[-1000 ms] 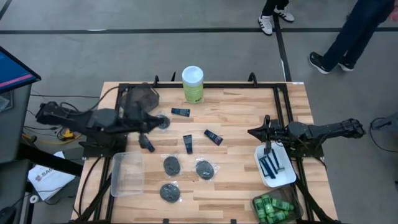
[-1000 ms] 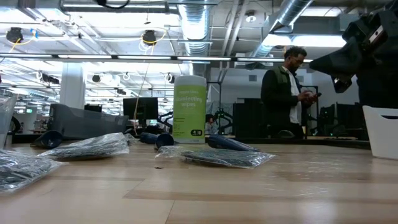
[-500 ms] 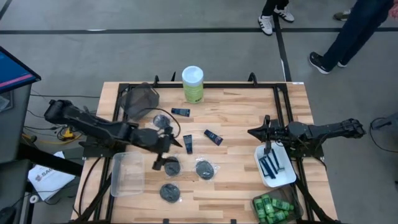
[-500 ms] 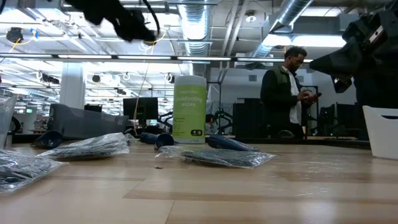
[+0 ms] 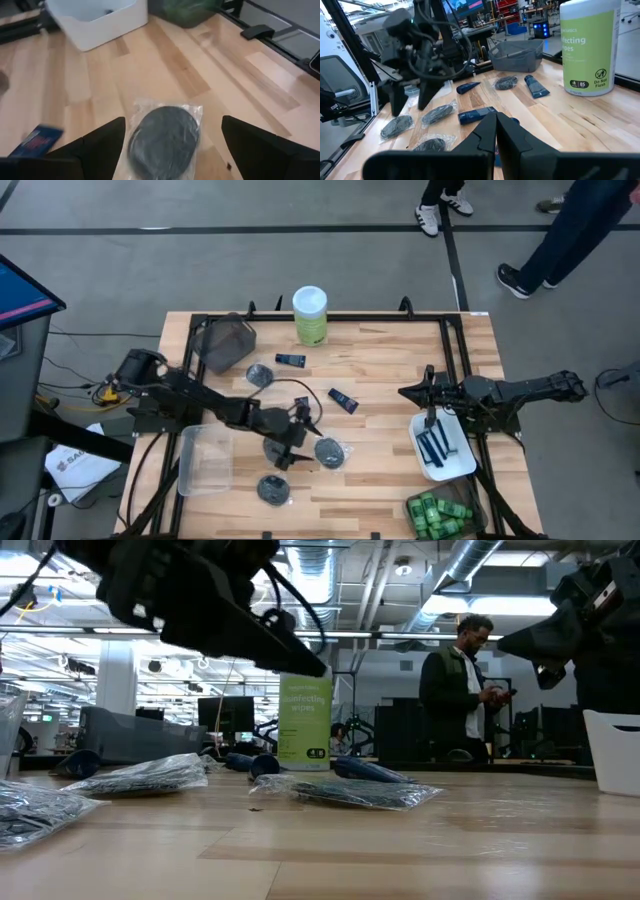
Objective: Pick & Place Travel size toiletries
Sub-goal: Put the black hairbrush into the transparent bin
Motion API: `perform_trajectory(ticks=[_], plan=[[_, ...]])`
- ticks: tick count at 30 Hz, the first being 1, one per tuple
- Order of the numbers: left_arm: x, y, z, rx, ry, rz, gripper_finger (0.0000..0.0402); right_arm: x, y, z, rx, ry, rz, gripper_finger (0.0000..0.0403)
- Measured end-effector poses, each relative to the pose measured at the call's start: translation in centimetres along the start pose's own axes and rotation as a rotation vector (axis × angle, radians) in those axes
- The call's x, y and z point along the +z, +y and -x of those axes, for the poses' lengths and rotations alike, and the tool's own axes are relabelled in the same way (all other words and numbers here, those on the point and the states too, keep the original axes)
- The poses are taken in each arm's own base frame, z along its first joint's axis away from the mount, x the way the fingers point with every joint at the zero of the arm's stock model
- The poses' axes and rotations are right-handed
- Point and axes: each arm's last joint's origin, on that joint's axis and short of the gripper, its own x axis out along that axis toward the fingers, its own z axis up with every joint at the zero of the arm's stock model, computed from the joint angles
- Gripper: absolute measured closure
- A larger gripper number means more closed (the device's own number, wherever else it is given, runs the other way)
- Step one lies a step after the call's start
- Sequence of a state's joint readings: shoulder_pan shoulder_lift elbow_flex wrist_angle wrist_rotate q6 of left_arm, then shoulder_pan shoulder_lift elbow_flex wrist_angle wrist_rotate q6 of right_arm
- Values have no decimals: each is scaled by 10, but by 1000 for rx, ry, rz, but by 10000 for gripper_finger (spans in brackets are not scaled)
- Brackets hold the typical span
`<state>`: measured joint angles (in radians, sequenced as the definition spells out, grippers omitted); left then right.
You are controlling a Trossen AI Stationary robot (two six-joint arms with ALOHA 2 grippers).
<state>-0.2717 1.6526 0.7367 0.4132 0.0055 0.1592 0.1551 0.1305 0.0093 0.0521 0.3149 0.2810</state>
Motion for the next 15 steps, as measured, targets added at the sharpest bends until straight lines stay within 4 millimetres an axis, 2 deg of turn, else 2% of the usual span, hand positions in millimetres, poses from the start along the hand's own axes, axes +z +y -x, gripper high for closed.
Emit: perform_trajectory(ticks=[7, 11, 15], plan=[[-28, -9, -26, -39, 64, -37, 75, 0, 0, 0, 0, 0, 0, 398], [-43, -22, -37, -79, 111, -131, 76, 0, 0, 0, 0, 0, 0, 398], [-51, -28, -43, -13, 147, -187, 84, 0, 0, 0, 0, 0, 0, 398]])
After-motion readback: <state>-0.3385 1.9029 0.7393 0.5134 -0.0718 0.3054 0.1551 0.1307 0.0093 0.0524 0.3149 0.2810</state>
